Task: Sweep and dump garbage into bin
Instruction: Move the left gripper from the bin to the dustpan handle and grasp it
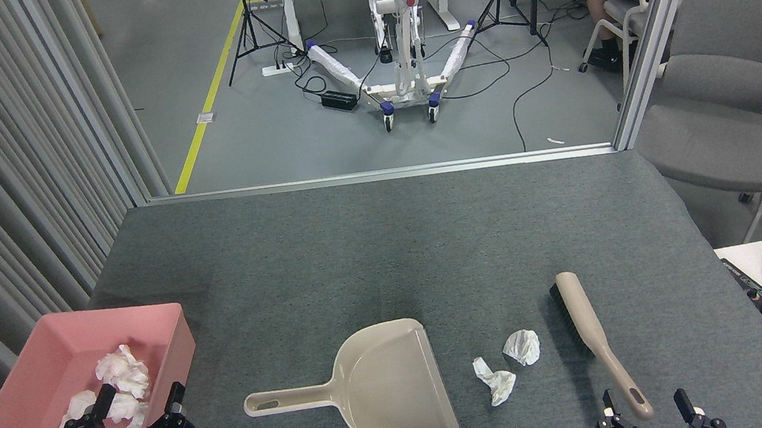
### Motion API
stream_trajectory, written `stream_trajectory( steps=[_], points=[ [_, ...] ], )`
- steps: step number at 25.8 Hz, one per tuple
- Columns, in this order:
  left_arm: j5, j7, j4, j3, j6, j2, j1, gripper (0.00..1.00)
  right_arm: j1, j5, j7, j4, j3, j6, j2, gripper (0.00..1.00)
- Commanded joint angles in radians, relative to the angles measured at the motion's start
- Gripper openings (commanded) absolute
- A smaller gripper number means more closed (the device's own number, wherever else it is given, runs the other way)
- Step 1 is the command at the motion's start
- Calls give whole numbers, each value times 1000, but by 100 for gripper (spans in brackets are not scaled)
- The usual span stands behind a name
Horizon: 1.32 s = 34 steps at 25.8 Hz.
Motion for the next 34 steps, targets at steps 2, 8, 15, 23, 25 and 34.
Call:
stream_trajectory(
  steps=[2, 8, 15, 23, 25, 34],
  points=[
    [1, 2, -4, 1, 0, -8, -4, 100, -19, -1, -1, 35, 2, 4, 8, 98],
    [16, 0, -7, 1, 10, -29, -28, 100, -39, -1, -1, 55, 2, 4, 11, 98],
    [174, 0, -125, -3, 7, -123, 9, 100, -61, 1, -1, 90, 7, 4, 14, 98],
    [180, 11, -155, -109, 0, -177, 145, 100, -88, -1, -2, 111, 7, 7, 11, 98],
    [200, 11, -155, -148, 4, -184, 147, 100, -90, -1, -2, 122, 7, 5, 10, 97],
    [576, 11, -82, -192, 12, -227, 145, 100, -90, -1, -1, 130, 8, 5, 10, 87]
  ],
)
